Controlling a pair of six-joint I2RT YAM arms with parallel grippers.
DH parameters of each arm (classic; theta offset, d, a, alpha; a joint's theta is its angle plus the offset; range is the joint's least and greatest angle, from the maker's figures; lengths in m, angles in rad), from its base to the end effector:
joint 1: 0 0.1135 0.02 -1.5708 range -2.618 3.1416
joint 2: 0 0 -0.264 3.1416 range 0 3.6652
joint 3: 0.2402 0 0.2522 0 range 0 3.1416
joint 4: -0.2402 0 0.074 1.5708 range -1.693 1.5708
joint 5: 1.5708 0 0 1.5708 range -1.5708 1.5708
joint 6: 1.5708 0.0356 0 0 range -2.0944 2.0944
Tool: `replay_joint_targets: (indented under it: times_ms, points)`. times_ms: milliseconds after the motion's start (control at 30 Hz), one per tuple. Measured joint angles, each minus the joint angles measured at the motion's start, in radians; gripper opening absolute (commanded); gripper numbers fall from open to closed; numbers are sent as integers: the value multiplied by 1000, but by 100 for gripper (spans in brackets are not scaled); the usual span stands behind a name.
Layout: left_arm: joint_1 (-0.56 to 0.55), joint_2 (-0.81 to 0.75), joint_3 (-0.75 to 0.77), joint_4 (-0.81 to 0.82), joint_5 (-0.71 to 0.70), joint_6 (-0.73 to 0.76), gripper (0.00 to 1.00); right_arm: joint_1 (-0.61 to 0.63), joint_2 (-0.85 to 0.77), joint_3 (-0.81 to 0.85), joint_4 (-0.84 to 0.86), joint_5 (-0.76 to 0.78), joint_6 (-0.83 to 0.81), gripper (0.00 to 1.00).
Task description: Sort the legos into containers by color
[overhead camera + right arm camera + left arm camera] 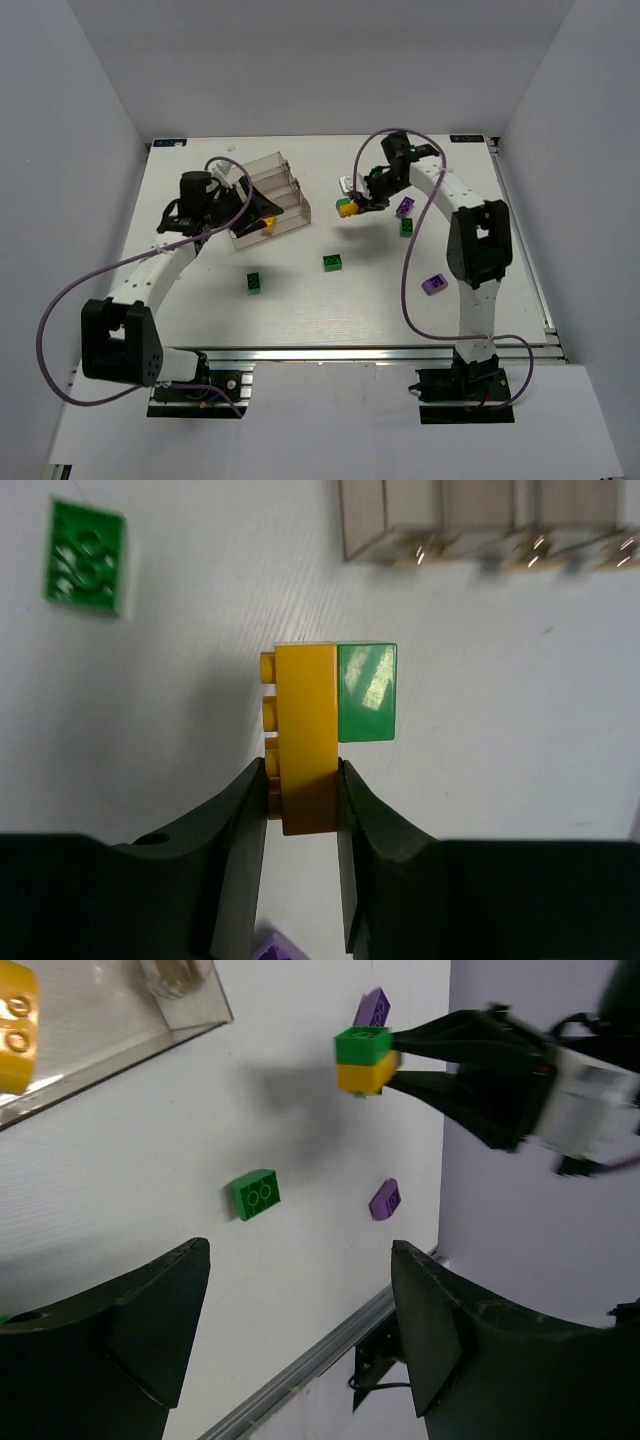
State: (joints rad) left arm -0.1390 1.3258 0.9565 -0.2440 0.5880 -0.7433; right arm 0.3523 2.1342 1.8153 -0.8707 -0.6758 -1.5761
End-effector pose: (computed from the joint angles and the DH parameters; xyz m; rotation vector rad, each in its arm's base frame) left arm 0.2853 -0.0599 0.2775 -0.3345 2.2709 -1.1233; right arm 0.4149 0.1763 0.2224 -2.0810 1.2443 0.4277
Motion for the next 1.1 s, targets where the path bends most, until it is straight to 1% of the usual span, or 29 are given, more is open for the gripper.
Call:
replay_joint_targets:
  times_ms: [167, 233, 367, 467, 633, 900, 1000, 1067, 1100]
  points:
    - [-79, 106, 40, 36, 27, 11, 85, 38, -150, 37, -137, -110, -18, 0]
    - [-103, 135, 49, 51, 32, 14, 86, 66, -182, 36, -180, -143, -21, 0]
    - [-143, 165, 58, 89, 35, 13, 88, 124, -214, -14, -206, -172, -17, 0]
    - [-162, 168, 65, 119, 36, 8, 88, 154, -214, -42, -211, -173, -1, 0]
    - [-185, 169, 73, 167, 47, -4, 87, 169, -214, -45, -202, -173, 28, 0]
    - [-211, 175, 72, 181, 69, -25, 86, 190, -214, -45, -153, -172, 84, 0]
    - [-217, 183, 72, 194, 76, -34, 83, 198, -214, -44, -138, -168, 104, 0]
    - [-218, 192, 72, 204, 79, -43, 79, 202, -214, -44, -123, -164, 113, 0]
    - [-218, 196, 72, 206, 79, -47, 76, 203, -214, -44, -115, -161, 121, 0]
